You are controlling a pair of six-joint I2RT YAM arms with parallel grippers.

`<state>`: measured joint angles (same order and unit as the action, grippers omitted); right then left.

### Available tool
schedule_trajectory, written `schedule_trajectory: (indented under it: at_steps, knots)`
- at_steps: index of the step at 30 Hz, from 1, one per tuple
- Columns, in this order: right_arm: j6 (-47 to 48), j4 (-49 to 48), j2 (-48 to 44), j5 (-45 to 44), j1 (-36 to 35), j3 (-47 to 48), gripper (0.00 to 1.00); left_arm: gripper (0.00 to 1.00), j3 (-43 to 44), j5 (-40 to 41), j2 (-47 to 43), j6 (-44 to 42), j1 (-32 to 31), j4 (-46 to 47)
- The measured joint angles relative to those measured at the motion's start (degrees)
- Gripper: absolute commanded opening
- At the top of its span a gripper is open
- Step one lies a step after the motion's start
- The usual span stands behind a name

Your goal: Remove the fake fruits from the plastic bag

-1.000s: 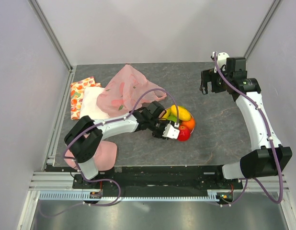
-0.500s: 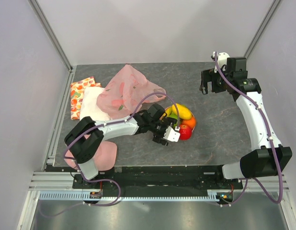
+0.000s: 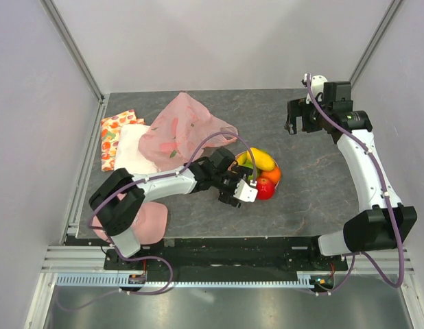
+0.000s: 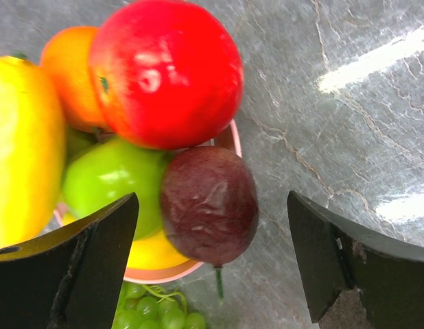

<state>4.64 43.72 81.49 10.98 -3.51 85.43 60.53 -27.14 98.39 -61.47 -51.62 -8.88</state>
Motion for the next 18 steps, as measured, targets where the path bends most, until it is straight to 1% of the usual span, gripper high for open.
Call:
schedule_trajectory:
  at_steps: [6,11,14,18]
  knots:
    - [-0.4,0.0,0.4,0.7,0.0,0.0,0.98,0.94,0.0,0.0,-3.1,0.0,0.0,0.0]
    - [-0.6,0.0,1.4,1.0,0.0,0.3,0.98,0.96,0.0,0.1,-6.0,1.0,0.8,-1.3]
    - [-0.6,-0.1,1.9,1.0,0.0,0.9,0.98,0.93,2.4,0.6,-7.6,6.9,3.6,-4.4]
    - [-0.6,-0.5,1.9,1.0,0.0,1.4,0.98,0.9,16.0,4.3,-5.6,20.9,11.0,-12.9]
